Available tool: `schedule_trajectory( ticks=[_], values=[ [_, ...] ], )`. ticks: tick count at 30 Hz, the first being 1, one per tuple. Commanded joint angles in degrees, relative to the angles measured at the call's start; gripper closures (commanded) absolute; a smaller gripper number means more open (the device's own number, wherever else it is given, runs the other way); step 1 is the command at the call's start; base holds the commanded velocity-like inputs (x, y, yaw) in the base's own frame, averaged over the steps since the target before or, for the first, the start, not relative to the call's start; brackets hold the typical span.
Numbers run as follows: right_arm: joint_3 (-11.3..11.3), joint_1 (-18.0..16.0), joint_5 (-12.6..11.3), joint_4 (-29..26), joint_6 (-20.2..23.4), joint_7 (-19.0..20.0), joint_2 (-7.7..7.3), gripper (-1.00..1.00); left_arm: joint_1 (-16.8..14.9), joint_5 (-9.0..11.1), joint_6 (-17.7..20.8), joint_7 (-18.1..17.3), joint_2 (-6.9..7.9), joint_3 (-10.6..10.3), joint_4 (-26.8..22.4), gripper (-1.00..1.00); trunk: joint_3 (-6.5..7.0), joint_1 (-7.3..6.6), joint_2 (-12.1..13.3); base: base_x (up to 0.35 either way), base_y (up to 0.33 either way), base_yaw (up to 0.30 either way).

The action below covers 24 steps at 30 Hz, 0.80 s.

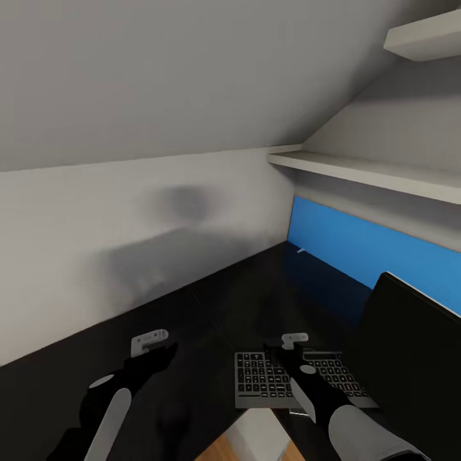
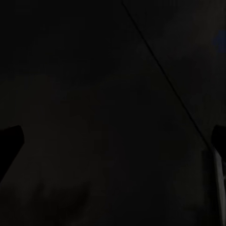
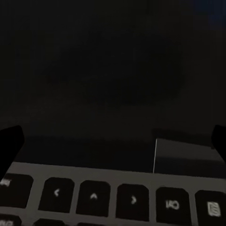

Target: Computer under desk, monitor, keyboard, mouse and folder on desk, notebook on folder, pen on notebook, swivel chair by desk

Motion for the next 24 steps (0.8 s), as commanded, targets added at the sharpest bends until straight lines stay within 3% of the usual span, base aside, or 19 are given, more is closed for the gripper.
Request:
schedule_trajectory(
  ticks=[1,6,10,15,17,24],
  values=[
    [0.4,-0.1,-0.6,0.0,-0.2,-0.8,0.04,-1.00,0.0,0.6,0.1,0.6,0.06,-0.1,-0.2,-1.00,-0.07,0.01,-0.1,0.000,0.000,0.000],
    [0.4,-0.1,-0.6,-0.1,0.8,-2.3,0.21,-1.00,0.0,0.7,0.2,0.5,0.10,0.0,-0.3,-1.00,-0.07,0.01,-0.1,0.000,0.000,0.000],
    [0.4,-0.1,-0.7,-1.0,4.9,-2.8,0.28,-1.00,0.0,0.7,0.3,0.5,0.10,0.1,-0.3,-1.00,-0.07,0.01,-0.1,0.000,0.000,0.000],
    [0.4,-0.1,-0.8,-2.5,7.9,-3.0,0.26,-1.00,0.0,0.6,0.3,0.5,0.08,0.2,-0.3,-1.00,-0.97,1.11,-2.1,0.000,0.000,0.000],
    [0.4,-0.1,-1.0,-4.1,11.8,-3.1,0.22,-1.00,0.0,0.7,0.3,0.5,0.08,0.2,-0.3,-1.00,-1.33,1.55,-2.9,0.000,0.000,0.000],
    [0.3,-0.1,-1.1,-4.5,12.8,-3.1,0.21,-1.00,0.0,0.7,0.3,0.5,0.08,0.2,-0.3,-1.00,-2.59,3.08,-5.7,0.000,0.000,0.000]
  ],
)
